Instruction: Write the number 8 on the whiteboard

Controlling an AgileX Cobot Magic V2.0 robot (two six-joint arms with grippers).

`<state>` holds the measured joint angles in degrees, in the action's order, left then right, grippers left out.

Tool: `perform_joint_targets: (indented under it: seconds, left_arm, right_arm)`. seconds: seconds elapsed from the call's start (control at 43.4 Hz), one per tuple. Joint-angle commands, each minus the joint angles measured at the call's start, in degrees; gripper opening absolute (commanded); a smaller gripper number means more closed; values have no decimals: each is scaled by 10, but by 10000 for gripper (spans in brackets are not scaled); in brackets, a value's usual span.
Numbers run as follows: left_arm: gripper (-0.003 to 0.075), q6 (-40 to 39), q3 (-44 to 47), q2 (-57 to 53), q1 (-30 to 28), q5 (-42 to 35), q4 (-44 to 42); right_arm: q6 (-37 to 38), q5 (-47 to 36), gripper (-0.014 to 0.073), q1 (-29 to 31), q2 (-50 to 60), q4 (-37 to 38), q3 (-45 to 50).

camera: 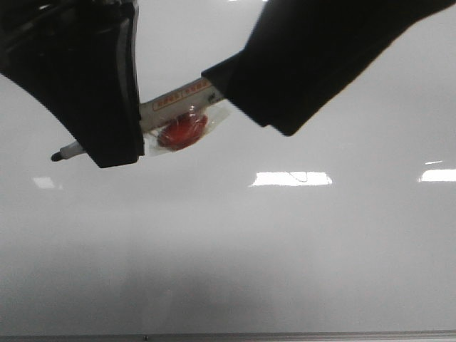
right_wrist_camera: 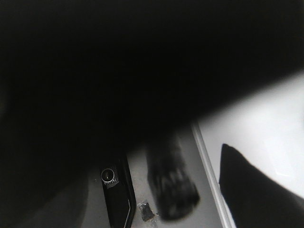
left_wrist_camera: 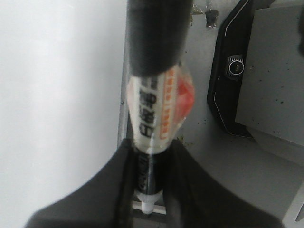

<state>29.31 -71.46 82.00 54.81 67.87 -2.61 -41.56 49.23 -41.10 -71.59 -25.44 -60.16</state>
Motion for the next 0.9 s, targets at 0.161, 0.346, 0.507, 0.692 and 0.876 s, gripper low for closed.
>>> perform_joint_targets:
  seconds: [0.161,0.346,0.507,0.692,0.876]
  left_arm:
    - [-21,1,-18,-18,4,-26,-1]
    - [-20,1,-18,-18,4,-45,11]
    - [-21,1,-18,-18,4,-54,18]
    - [-20,-4,-18,-19,4,-61,18]
    - [132,-11,-18,-24,0,-81,26]
  right_arm:
    - [-14,-42,453,-4,-2,-21,-25]
    - [-14,-42,315,-4,-2,-29,-25]
    - [-14,-42,129,-4,-2,-43,-25]
    - [-14,-37,-66,-4,-2,-43,-25]
    - [-14,-32,-69,-4,-2,-43,-25]
